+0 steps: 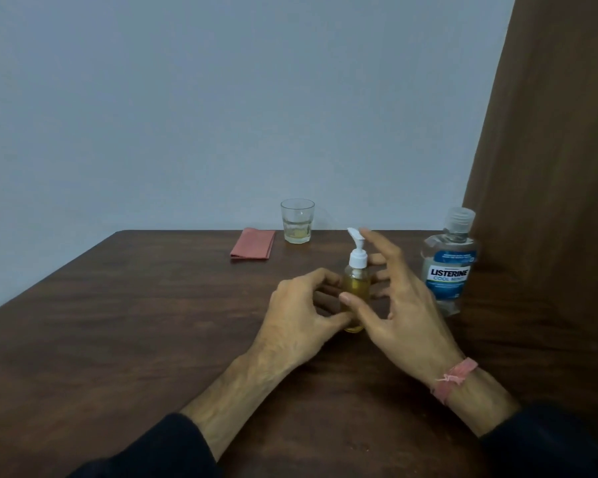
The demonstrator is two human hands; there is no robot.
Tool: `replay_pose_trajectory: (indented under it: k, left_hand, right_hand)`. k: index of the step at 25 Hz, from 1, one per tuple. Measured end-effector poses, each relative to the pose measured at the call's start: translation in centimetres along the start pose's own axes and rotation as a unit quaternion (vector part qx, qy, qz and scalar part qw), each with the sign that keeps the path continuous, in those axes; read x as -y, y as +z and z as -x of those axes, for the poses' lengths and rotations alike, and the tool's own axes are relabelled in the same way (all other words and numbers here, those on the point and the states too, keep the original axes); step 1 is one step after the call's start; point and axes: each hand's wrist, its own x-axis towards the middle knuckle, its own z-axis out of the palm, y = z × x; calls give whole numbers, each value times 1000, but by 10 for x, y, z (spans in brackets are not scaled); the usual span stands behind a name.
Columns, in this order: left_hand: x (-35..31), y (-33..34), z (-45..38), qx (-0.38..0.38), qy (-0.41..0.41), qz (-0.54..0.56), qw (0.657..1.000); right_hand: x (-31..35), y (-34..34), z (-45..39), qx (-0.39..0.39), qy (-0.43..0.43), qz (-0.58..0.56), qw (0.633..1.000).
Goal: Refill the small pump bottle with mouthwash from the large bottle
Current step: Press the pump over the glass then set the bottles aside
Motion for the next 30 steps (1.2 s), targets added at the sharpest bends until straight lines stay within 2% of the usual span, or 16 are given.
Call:
replay_pose_trajectory:
  k: [4, 6, 9, 11, 15, 17, 20, 24, 30]
  left_hand:
    - [26, -13, -20, 101, -9, 68, 993]
    - [43, -23, -44, 54, -44, 62, 996]
    - [67, -33, -84, -81, -100, 45, 991]
    - [75, -32, -108, -120, -127, 23, 984]
    - [84, -15, -157, -132, -139, -67, 979]
    - [85, -6, -181, -141, -164, -72, 974]
    - [87, 3, -217, -143, -200, -13, 969]
    - [92, 13, -241, -173, -257, 85, 947]
    - [82, 9, -188, -145, -216, 143, 955]
  right_hand:
    - [-8, 8, -7, -15, 9, -20, 1000]
    - [-10, 15, -17, -18, 22, -35, 999]
    - [-9, 27, -31, -30, 44, -34, 998]
    - [-11, 30, -34, -39, 50, -23, 998]
    - [-16, 31, -33, -50, 42, -27, 998]
    - [-15, 33, -32, -63, 36, -26, 997]
    - [-17, 36, -32, -75, 14, -36, 996]
    - [-19, 37, -30, -75, -15, -49, 996]
    - [-13, 35, -29, -80, -13, -92, 992]
